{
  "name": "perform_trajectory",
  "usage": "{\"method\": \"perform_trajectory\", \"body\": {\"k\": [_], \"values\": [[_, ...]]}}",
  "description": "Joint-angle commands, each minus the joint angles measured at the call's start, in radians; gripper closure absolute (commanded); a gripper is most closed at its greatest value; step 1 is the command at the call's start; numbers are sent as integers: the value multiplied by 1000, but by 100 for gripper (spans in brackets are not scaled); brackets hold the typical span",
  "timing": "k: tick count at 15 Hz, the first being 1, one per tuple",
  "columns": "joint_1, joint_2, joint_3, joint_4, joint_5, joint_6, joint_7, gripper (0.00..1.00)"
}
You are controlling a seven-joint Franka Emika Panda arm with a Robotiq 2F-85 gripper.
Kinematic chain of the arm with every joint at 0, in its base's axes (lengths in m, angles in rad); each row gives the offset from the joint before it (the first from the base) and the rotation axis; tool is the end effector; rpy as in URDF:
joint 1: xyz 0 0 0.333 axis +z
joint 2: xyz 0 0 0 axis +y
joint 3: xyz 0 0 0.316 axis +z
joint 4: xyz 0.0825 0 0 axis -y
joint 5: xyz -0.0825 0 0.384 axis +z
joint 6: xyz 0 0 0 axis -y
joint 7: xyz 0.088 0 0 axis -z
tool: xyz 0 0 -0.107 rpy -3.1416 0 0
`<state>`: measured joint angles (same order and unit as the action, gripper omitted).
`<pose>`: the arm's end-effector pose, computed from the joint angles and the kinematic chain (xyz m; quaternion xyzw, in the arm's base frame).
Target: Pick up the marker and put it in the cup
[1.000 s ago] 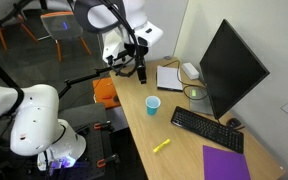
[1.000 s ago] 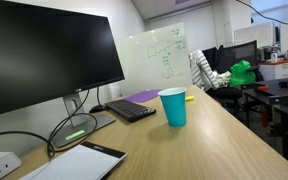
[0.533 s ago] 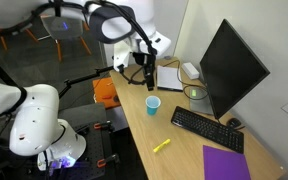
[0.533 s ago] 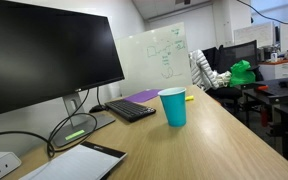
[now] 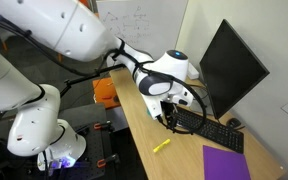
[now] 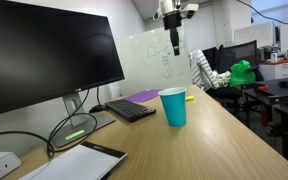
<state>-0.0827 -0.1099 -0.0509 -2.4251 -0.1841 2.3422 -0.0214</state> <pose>0.4721 -0.0662 0.3522 0.9978 0.0074 0.0086 0.0648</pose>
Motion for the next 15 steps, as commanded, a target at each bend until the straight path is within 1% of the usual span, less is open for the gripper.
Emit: {"method": "perform_trajectory", "body": {"k": [1, 2, 4, 7, 8, 9, 10, 11, 13, 14, 15], "values": [[-11, 104, -14, 55, -87, 28, 32, 0], [-5, 82, -18, 30, -46, 30, 6, 0], [-7, 116, -22, 52, -64, 32, 8, 0], [-6, 113, -21, 58, -66, 32, 8, 0], [-7, 123, -22, 57, -47, 38, -19, 0], [-11, 140, -25, 53, -23, 68, -41, 0], [-15, 163, -27, 50, 23, 75, -132, 0], [-20, 184, -31, 44, 25, 111, -144, 0], [-31, 251, -37, 54, 63, 162, -195, 0], [-35, 285, -39, 58, 49, 203, -195, 0], [-43, 316, -37, 64, 56, 226, -230, 0]]}}
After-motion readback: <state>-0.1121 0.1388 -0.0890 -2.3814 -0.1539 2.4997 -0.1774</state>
